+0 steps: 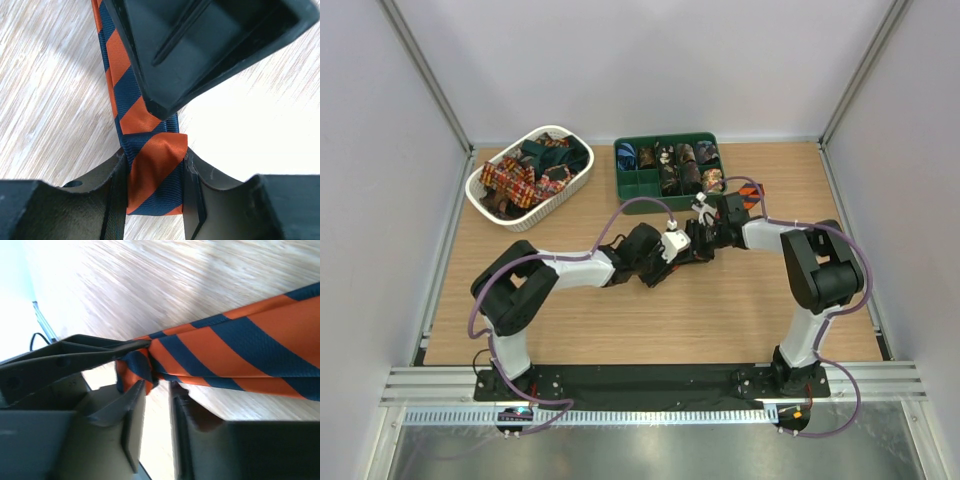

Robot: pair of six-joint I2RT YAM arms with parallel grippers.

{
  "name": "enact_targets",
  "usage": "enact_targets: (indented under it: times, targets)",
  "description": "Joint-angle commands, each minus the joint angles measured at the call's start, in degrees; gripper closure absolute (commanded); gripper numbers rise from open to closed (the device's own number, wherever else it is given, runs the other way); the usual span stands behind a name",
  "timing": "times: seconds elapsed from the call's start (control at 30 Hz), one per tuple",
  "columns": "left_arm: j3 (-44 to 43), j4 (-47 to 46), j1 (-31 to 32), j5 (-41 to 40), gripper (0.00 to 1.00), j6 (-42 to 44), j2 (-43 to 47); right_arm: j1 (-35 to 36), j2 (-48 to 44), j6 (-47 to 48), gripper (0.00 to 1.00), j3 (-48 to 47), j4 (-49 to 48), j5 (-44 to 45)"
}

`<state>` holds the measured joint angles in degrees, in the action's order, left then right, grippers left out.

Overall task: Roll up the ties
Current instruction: Roll the tie

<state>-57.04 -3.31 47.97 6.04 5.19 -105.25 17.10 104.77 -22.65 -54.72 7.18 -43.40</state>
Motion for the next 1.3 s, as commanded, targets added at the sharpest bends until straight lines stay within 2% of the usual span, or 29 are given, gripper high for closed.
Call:
enact_targets:
  times: [0.0, 0.1, 0.3, 0.4, 0.47, 0.57, 0.8, 0.97, 1.13, 1.27]
  targets:
    - [-0.2, 7.4, -0.3, -0.9, 0.89, 0.3, -1.2, -0.1, -2.9, 0.1, 0.70, 0.2, -1.7, -2.4]
    - [-0.8, 8.5, -0.3, -0.9, 0.89, 0.0, -1.4, -0.1, -3.7, -0.2, 0.77, 0.7, -2.3, -3.6]
    - [-4.5, 14.5, -0.4, -1.6, 0.90, -2.1, -3.0, -1.1, -9.4, -3.1, 0.88, 4.3, -1.5, 7.9]
    - [-5.2, 16.5, -0.3, -2.3, 0.89, -2.8, -3.2, -2.8, -14.0, -4.5, 0.89, 8.0, -2.6, 14.9]
    - [-7.1, 20.1, -0.4, -3.4, 0.90, -4.0, -4.2, -2.9, -17.0, -4.2, 0.91, 9.7, -1.9, 22.0]
    - [-10.5, 26.1, -0.3, -5.0, 0.90, -4.4, -5.8, -3.0, -22.7, -4.2, 0.91, 13.0, -1.9, 27.1]
    - [-18.3, 36.4, -0.3, -7.5, 0.91, -8.0, -12.1, -1.5, -37.2, -2.2, 0.91, 22.1, -6.2, 29.3]
    - [-23.5, 42.9, -0.3, -6.4, 0.91, -8.2, -15.4, 6.3, -47.1, 0.3, 0.91, 28.0, -11.7, 35.6]
    - [-28.1, 48.4, -0.3, -4.7, 0.92, -8.2, -17.8, 21.2, -53.3, 6.6, 0.87, 30.2, -13.4, 48.0]
    - [-31.2, 52.5, -0.3, -3.6, 0.94, -7.6, -20.5, 27.9, -57.8, 10.5, 0.86, 32.6, -15.6, 49.4]
